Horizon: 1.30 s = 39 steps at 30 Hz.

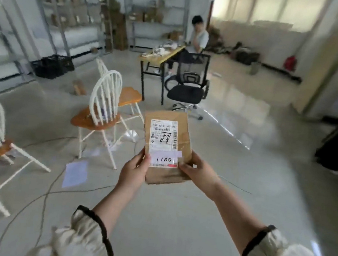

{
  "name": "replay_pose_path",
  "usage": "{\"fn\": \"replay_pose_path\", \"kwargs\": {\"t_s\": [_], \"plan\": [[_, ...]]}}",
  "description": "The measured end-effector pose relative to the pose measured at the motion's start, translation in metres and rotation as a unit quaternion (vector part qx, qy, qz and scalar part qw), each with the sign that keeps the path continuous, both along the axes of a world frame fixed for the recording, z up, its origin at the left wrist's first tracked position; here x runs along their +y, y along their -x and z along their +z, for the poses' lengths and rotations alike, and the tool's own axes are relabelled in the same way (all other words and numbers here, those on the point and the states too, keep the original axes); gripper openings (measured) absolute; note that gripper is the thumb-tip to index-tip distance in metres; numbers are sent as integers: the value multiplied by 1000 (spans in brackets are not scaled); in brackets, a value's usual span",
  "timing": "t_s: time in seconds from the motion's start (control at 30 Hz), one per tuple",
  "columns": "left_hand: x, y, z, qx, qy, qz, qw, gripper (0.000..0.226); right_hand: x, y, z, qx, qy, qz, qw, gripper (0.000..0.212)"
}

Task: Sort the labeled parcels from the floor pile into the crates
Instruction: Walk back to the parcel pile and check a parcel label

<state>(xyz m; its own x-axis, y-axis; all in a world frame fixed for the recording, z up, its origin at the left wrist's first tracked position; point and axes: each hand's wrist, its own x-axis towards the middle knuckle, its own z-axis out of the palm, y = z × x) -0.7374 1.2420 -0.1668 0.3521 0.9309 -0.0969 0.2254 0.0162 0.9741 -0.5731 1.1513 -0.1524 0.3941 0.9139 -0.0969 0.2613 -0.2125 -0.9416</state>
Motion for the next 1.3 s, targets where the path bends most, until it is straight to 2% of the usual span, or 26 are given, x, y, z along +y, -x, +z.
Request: {"fn": "replay_pose_path", "kwargs": {"t_s": [0.13, 0.17, 0.23, 0.27, 0.37, 0.5, 0.6, 0.73, 0.83, 0.93, 1.0, 1.13, 1.3], "plan": [[-81, -127, 13, -9, -9, -156, 988, 52, -128, -95, 10, -3, -21, -150, 988, 29], [-108, -157, 15, -14, -7, -194, 981, 49, -164, -116, 13, -2, -25, -186, 982, 31], [-172, -217, 21, -24, -7, -273, 962, 24, -243, -153, 17, 5, -30, -250, 968, 33], [-208, -246, 23, -27, -9, -308, 951, 12, -285, -169, 19, 5, -29, -283, 959, 32], [-319, -321, 26, -38, 6, -410, 911, 15, -411, -207, 29, -7, -24, -370, 929, 29], [-464, -393, 34, -43, 10, -537, 842, 17, -566, -231, 39, -3, -24, -493, 870, 34], [-564, -426, 43, -48, 11, -618, 784, 30, -662, -233, 40, 19, -31, -571, 820, 43], [-688, -457, 42, -27, 42, -721, 691, 39, -774, -217, 39, 14, -11, -673, 739, 48], [-781, -475, 41, -12, 30, -781, 624, 35, -851, -205, 30, 17, -11, -738, 674, 42], [-866, -488, 37, -18, 22, -817, 576, 24, -916, -195, 31, 19, -7, -781, 625, 31], [-920, -499, 32, -16, 17, -844, 535, 27, -954, -193, 29, 19, -16, -808, 589, 37], [-1011, -514, 22, 20, 42, -869, 493, 42, -1022, -191, 19, 23, 4, -850, 526, 39], [-1095, -514, -4, 57, 46, -896, 438, 40, -1084, -184, -4, 57, 1, -883, 467, 44]]}}
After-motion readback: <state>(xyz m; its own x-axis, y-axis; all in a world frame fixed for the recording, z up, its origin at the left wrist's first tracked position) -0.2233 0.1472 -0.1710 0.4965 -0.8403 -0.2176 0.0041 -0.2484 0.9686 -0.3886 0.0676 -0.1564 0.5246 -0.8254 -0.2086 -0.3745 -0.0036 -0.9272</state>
